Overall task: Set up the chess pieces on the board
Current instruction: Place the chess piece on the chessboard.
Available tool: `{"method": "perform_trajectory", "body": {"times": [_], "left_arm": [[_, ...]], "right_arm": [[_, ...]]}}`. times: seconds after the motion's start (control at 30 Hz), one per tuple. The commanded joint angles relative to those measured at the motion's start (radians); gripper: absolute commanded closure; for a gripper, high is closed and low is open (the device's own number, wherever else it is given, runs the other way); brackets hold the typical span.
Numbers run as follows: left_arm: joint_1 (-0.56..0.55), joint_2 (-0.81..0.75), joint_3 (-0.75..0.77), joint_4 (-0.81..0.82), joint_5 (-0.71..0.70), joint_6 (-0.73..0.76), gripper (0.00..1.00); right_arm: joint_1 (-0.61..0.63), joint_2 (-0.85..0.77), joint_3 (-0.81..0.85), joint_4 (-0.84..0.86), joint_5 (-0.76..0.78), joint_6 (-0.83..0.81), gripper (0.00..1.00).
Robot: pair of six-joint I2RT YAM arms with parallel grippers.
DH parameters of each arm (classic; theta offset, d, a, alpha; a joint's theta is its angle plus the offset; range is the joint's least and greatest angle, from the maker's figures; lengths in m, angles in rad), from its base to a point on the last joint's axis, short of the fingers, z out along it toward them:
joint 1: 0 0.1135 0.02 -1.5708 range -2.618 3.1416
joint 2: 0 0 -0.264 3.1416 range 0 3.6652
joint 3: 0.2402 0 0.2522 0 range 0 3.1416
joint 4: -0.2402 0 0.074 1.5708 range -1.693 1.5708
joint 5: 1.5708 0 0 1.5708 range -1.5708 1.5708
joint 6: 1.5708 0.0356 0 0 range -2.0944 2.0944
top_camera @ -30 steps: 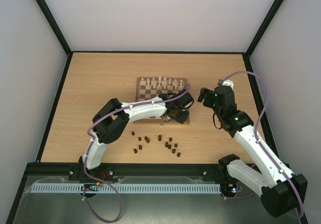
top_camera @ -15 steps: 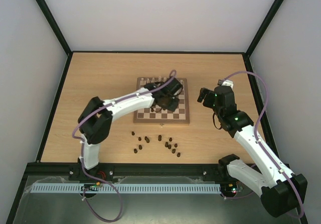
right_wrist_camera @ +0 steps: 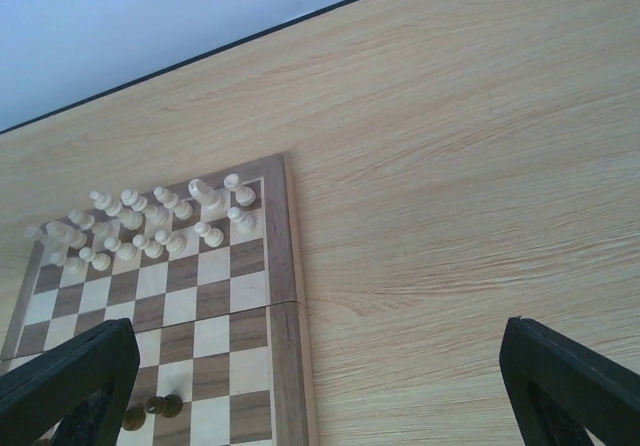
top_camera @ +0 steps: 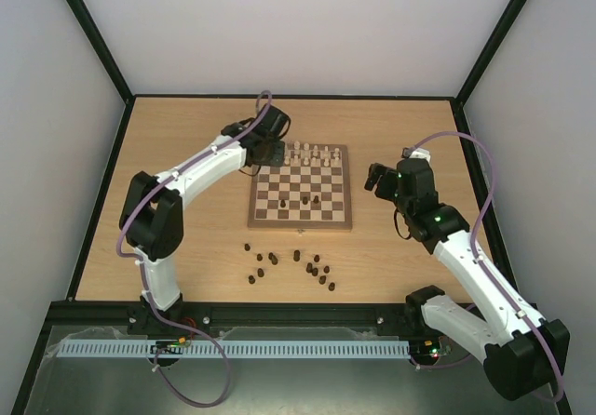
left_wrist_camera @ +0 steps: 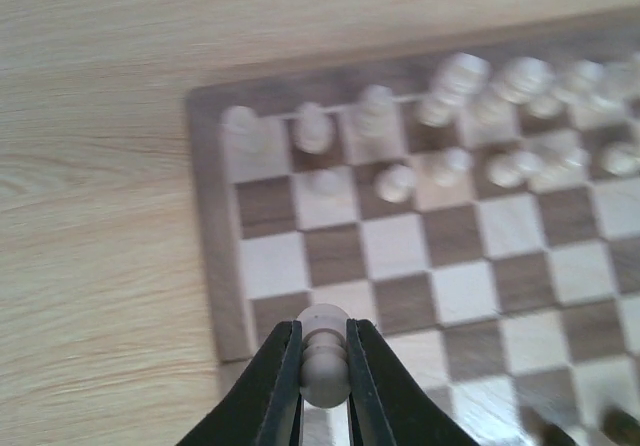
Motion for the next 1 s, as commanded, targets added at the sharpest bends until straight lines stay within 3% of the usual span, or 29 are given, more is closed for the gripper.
{"method": "perform_trajectory", "body": {"times": [0.0, 0.27, 0.97], "left_arm": [[0.048, 0.034, 0.014, -0.006, -0.076, -0.031, 0.87], [0.078, 0.118, 0.072, 0.003, -0.122, -0.05, 0.86], [0.108, 0.275, 0.148, 0.049, -0.034, -0.041, 0.86]], "right_arm": [[-0.004, 0.011, -0.013, 0.018, -0.02, -0.002, 0.0], [-0.005, 0.041, -0.014, 0.029, -0.057, -0.001, 0.0], [-0.005, 0.049, -0.016, 0.034, -0.07, -0.003, 0.0]]}}
